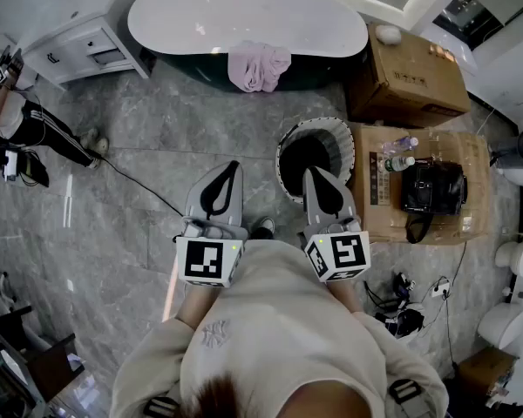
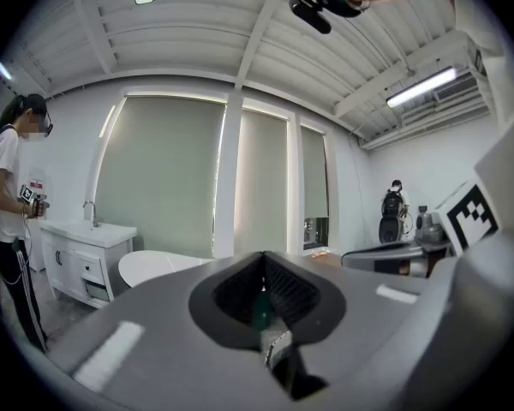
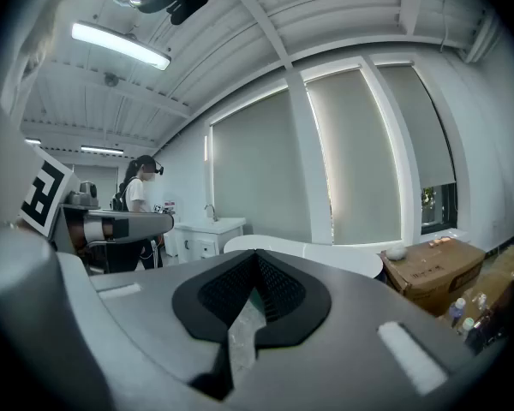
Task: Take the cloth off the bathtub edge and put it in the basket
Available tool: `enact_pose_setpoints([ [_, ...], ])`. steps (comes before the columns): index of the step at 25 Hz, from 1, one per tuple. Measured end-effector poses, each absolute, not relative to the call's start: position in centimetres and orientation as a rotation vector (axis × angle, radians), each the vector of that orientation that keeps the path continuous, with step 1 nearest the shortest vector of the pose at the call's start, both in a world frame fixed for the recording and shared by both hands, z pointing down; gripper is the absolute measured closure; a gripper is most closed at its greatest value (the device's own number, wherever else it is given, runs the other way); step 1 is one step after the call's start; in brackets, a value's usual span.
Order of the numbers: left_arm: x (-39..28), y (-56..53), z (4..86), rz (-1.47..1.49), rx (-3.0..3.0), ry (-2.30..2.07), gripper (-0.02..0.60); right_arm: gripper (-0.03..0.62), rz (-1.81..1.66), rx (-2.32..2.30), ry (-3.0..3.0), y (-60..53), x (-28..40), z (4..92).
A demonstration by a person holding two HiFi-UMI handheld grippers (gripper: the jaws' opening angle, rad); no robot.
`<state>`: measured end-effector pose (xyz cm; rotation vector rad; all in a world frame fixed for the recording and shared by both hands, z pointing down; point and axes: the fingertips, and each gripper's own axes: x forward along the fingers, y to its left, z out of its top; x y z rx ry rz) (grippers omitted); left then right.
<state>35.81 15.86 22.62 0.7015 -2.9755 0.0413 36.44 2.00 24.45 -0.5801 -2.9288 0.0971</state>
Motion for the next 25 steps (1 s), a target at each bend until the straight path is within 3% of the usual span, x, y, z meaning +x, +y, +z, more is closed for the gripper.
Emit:
enact_pose_setpoints([
  [25, 35.2, 15.7, 21.6, -0.082, 0.787, -2.964, 0.532, 0.594, 0.115, -0.648, -2.915, 4.3, 35.9, 24.0],
])
